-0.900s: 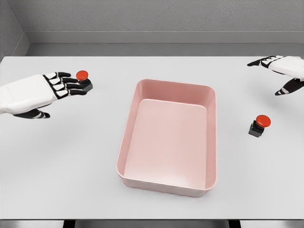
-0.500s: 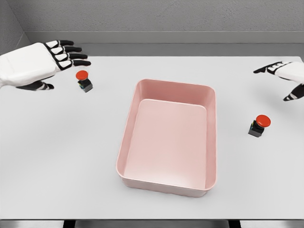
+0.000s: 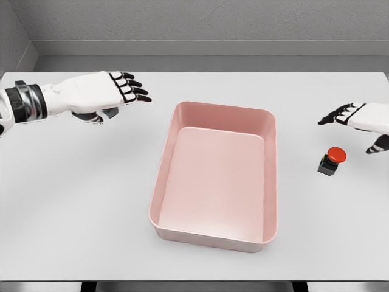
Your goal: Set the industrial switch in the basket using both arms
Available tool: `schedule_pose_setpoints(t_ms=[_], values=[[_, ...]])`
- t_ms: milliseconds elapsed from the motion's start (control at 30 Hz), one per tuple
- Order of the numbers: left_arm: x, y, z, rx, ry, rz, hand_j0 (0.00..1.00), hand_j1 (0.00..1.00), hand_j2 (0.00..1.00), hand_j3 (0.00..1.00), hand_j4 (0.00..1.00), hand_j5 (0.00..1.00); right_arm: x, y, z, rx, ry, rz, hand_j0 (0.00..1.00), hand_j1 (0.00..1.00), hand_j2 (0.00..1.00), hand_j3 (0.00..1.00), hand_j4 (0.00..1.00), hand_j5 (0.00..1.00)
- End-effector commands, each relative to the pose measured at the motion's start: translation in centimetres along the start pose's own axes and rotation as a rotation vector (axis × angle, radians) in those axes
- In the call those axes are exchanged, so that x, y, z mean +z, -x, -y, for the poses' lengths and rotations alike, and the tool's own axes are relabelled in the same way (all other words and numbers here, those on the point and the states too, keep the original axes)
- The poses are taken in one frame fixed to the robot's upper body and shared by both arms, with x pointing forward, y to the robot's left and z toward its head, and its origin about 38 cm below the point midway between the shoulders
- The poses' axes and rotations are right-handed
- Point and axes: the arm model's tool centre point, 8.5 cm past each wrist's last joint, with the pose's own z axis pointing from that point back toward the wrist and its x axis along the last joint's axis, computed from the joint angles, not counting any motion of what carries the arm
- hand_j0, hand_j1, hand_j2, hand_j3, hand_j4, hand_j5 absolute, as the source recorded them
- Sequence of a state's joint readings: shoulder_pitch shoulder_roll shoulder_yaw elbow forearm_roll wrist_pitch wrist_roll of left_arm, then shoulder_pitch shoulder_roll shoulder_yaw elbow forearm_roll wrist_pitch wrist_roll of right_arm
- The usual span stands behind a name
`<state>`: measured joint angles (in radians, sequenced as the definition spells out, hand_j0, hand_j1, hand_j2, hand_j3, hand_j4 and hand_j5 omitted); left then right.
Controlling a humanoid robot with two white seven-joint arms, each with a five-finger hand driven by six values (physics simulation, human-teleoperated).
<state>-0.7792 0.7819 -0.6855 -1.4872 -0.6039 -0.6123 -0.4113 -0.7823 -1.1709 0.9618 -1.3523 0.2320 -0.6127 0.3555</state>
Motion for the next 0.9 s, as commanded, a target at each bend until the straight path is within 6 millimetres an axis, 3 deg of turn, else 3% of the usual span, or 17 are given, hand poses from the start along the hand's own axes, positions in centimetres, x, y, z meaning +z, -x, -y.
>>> schedule_pose_setpoints(t_ms=[0, 133, 300, 500, 667, 867], values=[[-0.5, 0.0, 1.3, 0.023, 0.044, 0.001, 1.0, 1.0, 1.0, 1.0, 1.0, 1.0, 0.9, -0.4, 0.3, 0.016, -0.007, 0.004, 1.0, 1.0, 1.0, 1.0, 1.0, 1.0], [-0.8, 2.2, 1.7, 0.035, 0.116, -0.053, 1.0, 1.0, 1.0, 1.0, 1.0, 1.0, 0.7, -1.5, -0.2, 0.024, -0.027, 0.035, 1.0, 1.0, 1.0, 1.0, 1.0, 1.0], [-2.2, 3.6, 2.6, 0.09, 0.124, -0.083, 1.0, 1.0, 1.0, 1.0, 1.0, 1.0, 0.3, -2.4, 0.2, 0.038, -0.016, 0.063, 1.0, 1.0, 1.0, 1.0, 1.0, 1.0], [-4.1, 4.6, 3.8, 0.156, 0.138, -0.107, 1.0, 1.0, 1.0, 1.0, 1.0, 1.0, -0.5, -2.8, -1.2, 0.02, -0.045, 0.08, 1.0, 1.0, 1.0, 1.0, 1.0, 1.0], [-4.1, 5.7, 6.1, 0.205, 0.184, -0.151, 1.0, 1.0, 1.0, 1.0, 1.0, 1.0, -1.2, -3.0, -1.8, 0.024, -0.058, 0.086, 1.0, 1.0, 1.0, 1.0, 1.0, 1.0], [-4.1, 6.7, 6.2, 0.228, 0.189, -0.178, 1.0, 1.0, 1.0, 1.0, 1.0, 1.0, -1.9, -3.0, -1.6, 0.024, -0.046, 0.088, 1.0, 1.0, 1.0, 1.0, 1.0, 1.0]])
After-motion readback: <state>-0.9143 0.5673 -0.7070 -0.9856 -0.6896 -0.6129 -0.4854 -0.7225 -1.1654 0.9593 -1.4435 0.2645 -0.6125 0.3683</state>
